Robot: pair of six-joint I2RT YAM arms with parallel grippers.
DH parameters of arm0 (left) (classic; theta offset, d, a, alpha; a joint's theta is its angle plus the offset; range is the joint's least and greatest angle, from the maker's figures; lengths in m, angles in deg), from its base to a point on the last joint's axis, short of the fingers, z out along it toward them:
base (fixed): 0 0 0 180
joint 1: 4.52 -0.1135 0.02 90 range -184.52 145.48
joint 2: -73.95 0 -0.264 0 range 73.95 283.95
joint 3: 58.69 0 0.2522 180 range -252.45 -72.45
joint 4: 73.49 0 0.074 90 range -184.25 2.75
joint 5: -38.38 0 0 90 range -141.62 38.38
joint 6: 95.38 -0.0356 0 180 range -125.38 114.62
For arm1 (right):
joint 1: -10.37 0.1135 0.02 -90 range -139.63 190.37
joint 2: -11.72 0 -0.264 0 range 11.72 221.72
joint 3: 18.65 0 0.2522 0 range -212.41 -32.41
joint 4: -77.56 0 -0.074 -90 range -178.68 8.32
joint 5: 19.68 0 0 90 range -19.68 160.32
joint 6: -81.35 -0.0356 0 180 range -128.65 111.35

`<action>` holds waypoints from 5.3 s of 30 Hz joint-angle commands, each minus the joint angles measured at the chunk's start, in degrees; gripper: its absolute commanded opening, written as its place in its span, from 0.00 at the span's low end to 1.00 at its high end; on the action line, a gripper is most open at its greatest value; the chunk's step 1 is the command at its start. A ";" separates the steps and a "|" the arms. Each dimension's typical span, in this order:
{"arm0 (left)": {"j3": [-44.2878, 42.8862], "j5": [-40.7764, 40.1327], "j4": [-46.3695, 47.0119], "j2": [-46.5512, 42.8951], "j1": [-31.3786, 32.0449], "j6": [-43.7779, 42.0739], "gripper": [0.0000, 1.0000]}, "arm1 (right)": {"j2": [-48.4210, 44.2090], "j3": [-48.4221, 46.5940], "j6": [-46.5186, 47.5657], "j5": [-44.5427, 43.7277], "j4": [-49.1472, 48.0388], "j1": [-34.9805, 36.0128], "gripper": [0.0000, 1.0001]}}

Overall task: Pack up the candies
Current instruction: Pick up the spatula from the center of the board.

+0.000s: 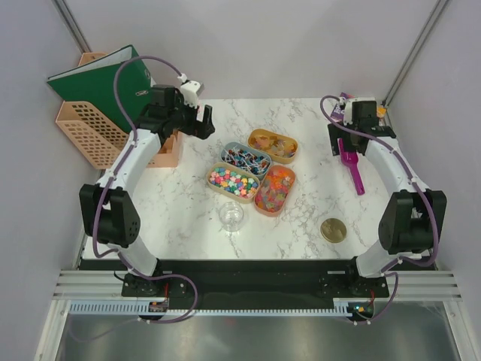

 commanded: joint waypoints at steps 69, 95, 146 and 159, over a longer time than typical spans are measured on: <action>-33.54 22.93 -7.00 23.52 8.99 17.90 0.72 | 4.01 -17.78 43.57 26.45 20.00 14.65 0.00; -29.32 35.49 -5.41 22.82 9.78 19.65 0.08 | 5.87 -19.11 41.46 26.09 15.52 17.11 0.02; -14.64 65.82 23.68 27.30 5.65 46.99 0.02 | -17.69 7.44 35.14 53.96 -4.69 13.86 0.68; -15.17 65.74 24.12 27.74 5.73 47.43 0.02 | -17.52 8.06 31.53 51.23 -9.09 15.27 0.56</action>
